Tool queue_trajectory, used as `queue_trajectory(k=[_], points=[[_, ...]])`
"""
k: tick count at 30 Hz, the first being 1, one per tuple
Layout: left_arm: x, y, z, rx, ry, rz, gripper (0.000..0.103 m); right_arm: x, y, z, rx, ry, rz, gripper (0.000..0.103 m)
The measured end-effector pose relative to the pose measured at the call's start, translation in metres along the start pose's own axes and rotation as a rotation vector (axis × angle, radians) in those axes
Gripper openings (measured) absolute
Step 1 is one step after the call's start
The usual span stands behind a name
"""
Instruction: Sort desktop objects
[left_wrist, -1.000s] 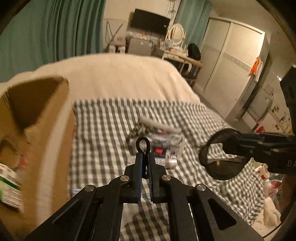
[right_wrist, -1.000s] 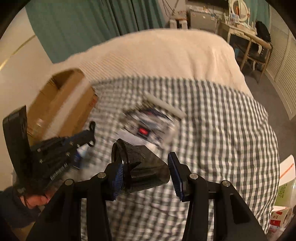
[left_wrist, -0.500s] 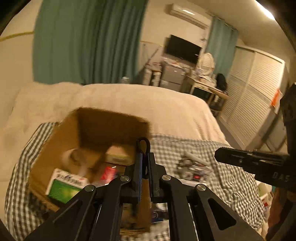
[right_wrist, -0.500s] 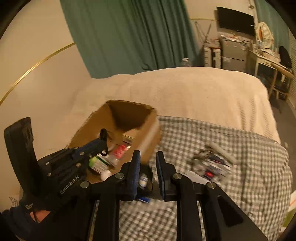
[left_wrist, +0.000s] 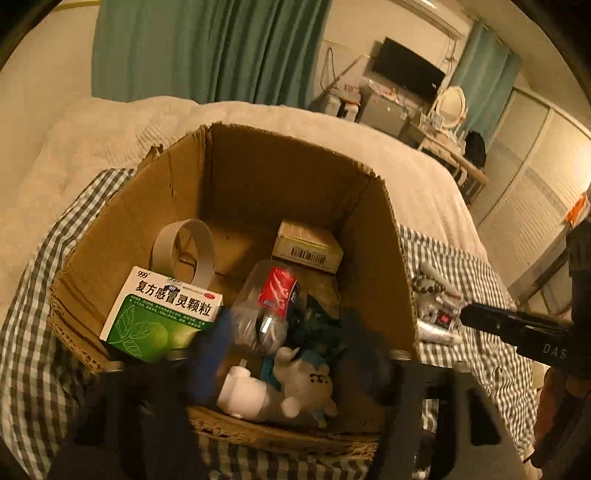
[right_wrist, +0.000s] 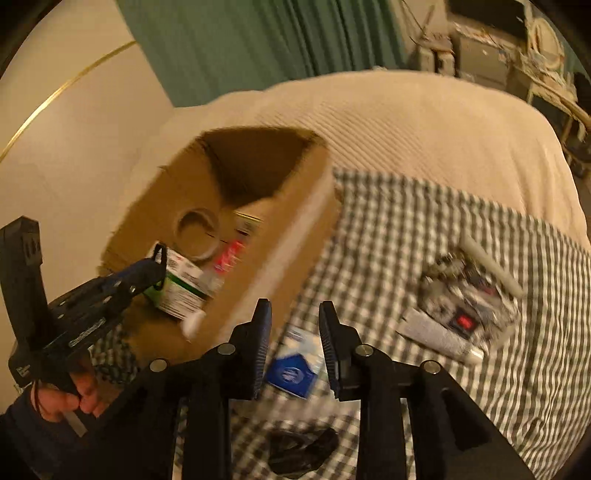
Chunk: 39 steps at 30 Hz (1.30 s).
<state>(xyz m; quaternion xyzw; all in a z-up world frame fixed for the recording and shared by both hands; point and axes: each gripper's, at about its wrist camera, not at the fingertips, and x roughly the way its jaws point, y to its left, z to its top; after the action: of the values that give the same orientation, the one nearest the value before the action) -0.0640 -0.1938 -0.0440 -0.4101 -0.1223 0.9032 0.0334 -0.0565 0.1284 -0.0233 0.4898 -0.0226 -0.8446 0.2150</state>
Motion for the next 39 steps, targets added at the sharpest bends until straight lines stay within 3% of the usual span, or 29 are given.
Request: queue_trajectory(k=[2,11,14,20,28,32,37,38,39], points=[[-0.002,-0.003,0.000,-0.004,-0.012,0.003,0.080,-0.001,-0.016,-0.004,0.034,0.002,-0.005,0.027],[-0.041,-0.049,-0.005,0.035,-0.081,-0.012,0.083,-0.050,-0.047,-0.018,0.057,-0.053,-0.052,0.032],[-0.054,-0.075,-0.016,0.086,-0.106,-0.031,0.094,-0.072,-0.050,-0.027,0.035,-0.066,-0.070,0.038],[-0.062,-0.125,-0.046,0.238,-0.097,-0.082,0.096,-0.111,-0.072,-0.062,0.034,-0.074,-0.097,0.041],[-0.021,-0.163,-0.123,0.387,0.045,-0.115,0.096,-0.119,-0.095,-0.114,0.009,-0.018,-0.134,0.042],[0.007,-0.167,-0.151,0.356,0.145,-0.144,0.096,-0.109,-0.101,-0.132,0.011,0.004,-0.114,0.050],[0.048,-0.168,-0.169,0.293,0.220,-0.173,0.096,-0.095,-0.105,-0.143,0.020,0.028,-0.091,0.051],[0.052,-0.169,-0.170,0.294,0.222,-0.173,0.087,-0.091,-0.107,-0.144,0.024,0.032,-0.086,0.051],[0.059,-0.173,-0.171,0.311,0.219,-0.156,0.071,-0.086,-0.110,-0.144,0.032,0.035,-0.082,0.051]])
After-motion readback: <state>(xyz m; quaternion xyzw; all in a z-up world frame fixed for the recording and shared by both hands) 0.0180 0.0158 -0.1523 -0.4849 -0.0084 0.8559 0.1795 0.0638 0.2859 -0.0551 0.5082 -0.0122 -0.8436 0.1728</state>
